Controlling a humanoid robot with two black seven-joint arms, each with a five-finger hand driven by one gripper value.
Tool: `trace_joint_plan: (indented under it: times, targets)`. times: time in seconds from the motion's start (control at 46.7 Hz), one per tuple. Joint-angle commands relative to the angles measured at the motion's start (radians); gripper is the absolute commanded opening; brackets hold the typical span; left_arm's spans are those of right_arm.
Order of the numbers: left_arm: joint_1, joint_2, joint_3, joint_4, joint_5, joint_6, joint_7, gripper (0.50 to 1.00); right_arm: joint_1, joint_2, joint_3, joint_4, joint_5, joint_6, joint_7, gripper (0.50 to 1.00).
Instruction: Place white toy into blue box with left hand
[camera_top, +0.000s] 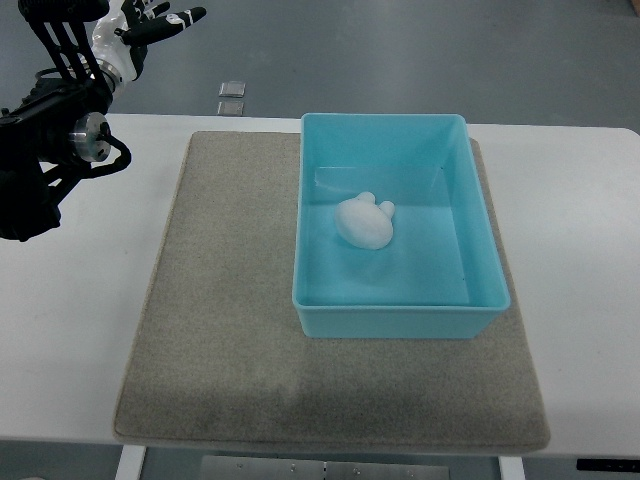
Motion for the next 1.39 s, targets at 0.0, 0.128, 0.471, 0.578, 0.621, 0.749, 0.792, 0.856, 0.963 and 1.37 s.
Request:
trace_joint_plan:
  times: [0.0,0.128,0.471,0.578,0.621,0.749,0.792,0.856,0.963,1.37]
  targets:
    - [0.002,-0.024,-0.026,0.030,-0.002,-0.027,-0.001,0.962,0.000,0.000,0.000,0.000,0.000,0.000,0.000,0.936]
    - [0.030,-0.061,-0.082,0.097,-0.007,-0.110,-0.001,0.962,0.000,0.000,0.000,0.000,0.000,0.000,0.000,0.936]
    - [0.079,-0.102,-0.210,0.140,-0.052,-0.213,-0.001,0.962,0.000,0.000,0.000,0.000,0.000,0.000,0.000,0.936]
    - [0.081,-0.102,-0.224,0.140,-0.118,-0.228,-0.001,0.962,0.000,0.000,0.000,0.000,0.000,0.000,0.000,0.936]
    - [0.084,-0.104,-0.223,0.140,-0.141,-0.230,-0.001,0.962,0.000,0.000,0.000,0.000,0.000,0.000,0.000,0.936]
    - [0.094,-0.116,-0.227,0.140,-0.157,-0.234,-0.002,0.971,0.000,0.000,0.000,0.000,0.000,0.000,0.000,0.936]
    - [0.096,-0.116,-0.229,0.140,-0.158,-0.243,-0.004,0.981,0.000,0.000,0.000,0.000,0.000,0.000,0.000,0.936]
    - [0.107,-0.118,-0.230,0.142,-0.158,-0.282,-0.004,0.984,0.000,0.000,0.000,0.000,0.000,0.000,0.000,0.936]
    - [0.116,-0.118,-0.244,0.143,-0.160,-0.329,-0.009,0.984,0.000,0.000,0.000,0.000,0.000,0.000,0.000,0.936]
    - [0.137,-0.145,-0.310,0.153,-0.172,-0.335,-0.009,0.986,0.000,0.000,0.000,0.000,0.000,0.000,0.000,0.936]
